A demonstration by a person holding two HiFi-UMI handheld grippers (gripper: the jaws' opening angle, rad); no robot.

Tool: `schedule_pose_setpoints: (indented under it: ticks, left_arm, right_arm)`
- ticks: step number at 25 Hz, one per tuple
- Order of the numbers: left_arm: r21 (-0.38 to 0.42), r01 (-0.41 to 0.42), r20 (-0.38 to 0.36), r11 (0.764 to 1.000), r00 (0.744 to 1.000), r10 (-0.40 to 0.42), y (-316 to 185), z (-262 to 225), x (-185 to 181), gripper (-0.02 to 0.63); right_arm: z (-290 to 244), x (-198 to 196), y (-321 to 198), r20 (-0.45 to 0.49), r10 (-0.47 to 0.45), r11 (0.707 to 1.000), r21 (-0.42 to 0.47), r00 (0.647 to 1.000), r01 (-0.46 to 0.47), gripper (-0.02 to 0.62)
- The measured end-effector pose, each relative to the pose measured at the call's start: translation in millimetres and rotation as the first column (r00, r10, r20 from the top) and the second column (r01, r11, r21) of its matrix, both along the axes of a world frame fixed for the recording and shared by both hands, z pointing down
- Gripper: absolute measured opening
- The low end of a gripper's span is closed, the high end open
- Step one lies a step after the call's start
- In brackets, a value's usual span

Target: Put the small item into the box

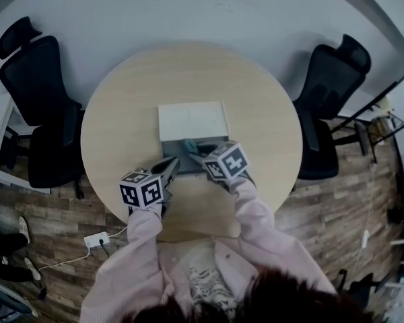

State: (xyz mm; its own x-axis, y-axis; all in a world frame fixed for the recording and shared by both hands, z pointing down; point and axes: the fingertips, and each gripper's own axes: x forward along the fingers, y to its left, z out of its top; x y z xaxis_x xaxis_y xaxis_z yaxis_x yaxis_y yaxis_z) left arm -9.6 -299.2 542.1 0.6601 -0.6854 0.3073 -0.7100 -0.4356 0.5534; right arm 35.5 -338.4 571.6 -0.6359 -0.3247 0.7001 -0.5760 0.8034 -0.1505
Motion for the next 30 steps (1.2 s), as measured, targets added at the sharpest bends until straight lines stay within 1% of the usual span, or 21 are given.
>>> schedule_pose_setpoints:
  ticks: [8,18,25,30]
  left_arm:
    - [-0.018,-0.007,0.001,1.0,1.0,0.007,1.2,4.2,1.2,0.009]
    - [-0.044,-0.004,0.007,0.999,1.0,0.004,2.0,10.8,-2.8,0.009]
    - [-0.051,-0.007,0.007,0.999,1.0,0.008,3.1,13.1,-2.8,0.009]
    - [-0.057,-0.003,0.005,0.998,1.0,0.003,1.4,13.7,-3.8,0.009]
  right_arm:
    - [11.6,-4.5,1.4,-0.056,-0.064,0.997,-0.036,0.996,0.062,0.126]
    - [33.1,-2.2,3.0,-0.146,-0.155,0.986,-0.085,0.977,0.144,0.126]
    - [44.7,-2.0,3.5,-0.196,-0.197,0.978,-0.114,0.961,0.177,0.126]
    - [50.6,-1.7,1.7,-0.214,-0.212,0.974,-0.129,0.954,0.188,0.126]
